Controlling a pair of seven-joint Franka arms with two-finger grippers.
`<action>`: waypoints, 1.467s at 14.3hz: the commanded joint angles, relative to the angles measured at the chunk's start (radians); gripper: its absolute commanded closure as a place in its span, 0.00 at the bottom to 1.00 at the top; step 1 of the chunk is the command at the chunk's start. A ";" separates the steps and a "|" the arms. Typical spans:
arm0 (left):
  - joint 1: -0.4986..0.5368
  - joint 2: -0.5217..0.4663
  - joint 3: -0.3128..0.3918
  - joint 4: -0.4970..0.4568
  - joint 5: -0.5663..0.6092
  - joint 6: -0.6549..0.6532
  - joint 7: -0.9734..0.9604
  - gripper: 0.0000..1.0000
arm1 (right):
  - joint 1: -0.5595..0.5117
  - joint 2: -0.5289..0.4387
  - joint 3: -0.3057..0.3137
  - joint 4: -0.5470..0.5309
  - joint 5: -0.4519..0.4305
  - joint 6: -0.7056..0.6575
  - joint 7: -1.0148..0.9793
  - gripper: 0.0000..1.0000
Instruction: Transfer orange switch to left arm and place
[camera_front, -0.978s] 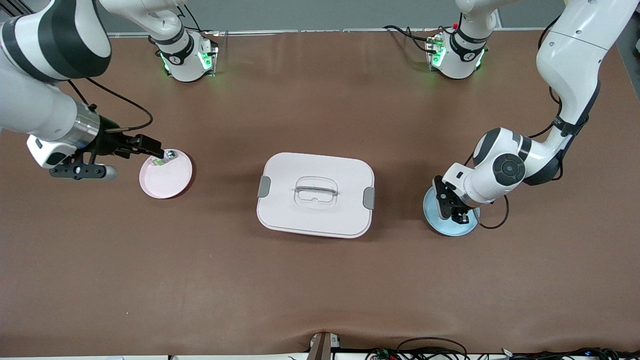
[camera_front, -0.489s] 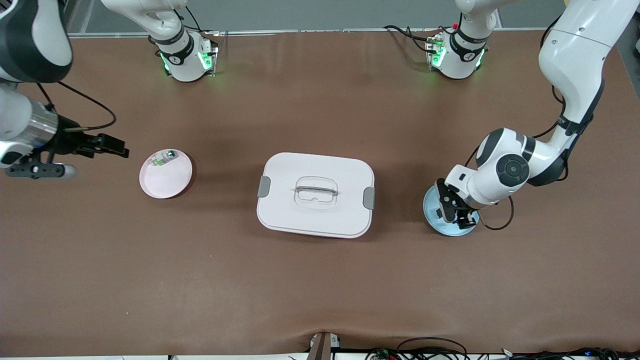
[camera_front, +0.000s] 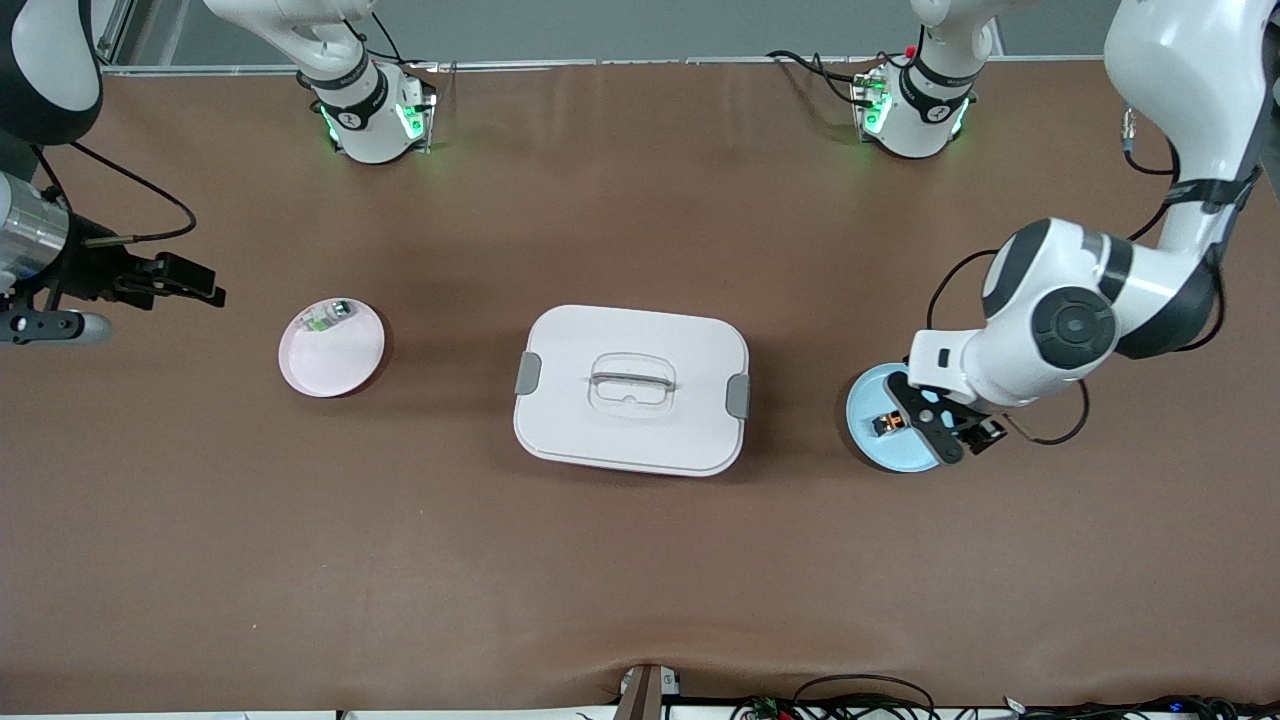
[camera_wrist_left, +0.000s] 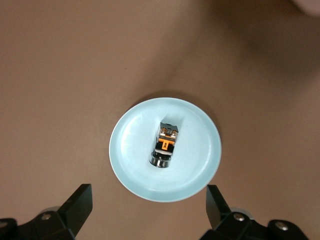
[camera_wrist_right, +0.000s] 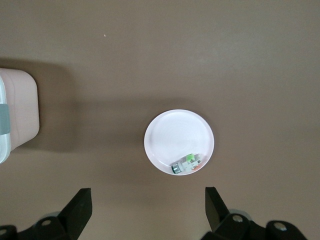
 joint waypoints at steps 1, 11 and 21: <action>0.005 -0.009 -0.005 0.110 -0.082 -0.120 -0.152 0.00 | -0.001 0.000 0.010 0.052 -0.035 -0.017 -0.006 0.00; 0.024 -0.127 0.003 0.198 -0.128 -0.291 -0.774 0.00 | -0.005 0.015 0.012 0.134 -0.077 -0.025 -0.006 0.00; -0.048 -0.231 0.212 0.192 -0.074 -0.318 -0.716 0.00 | -0.016 0.015 0.010 0.230 -0.085 -0.158 -0.007 0.00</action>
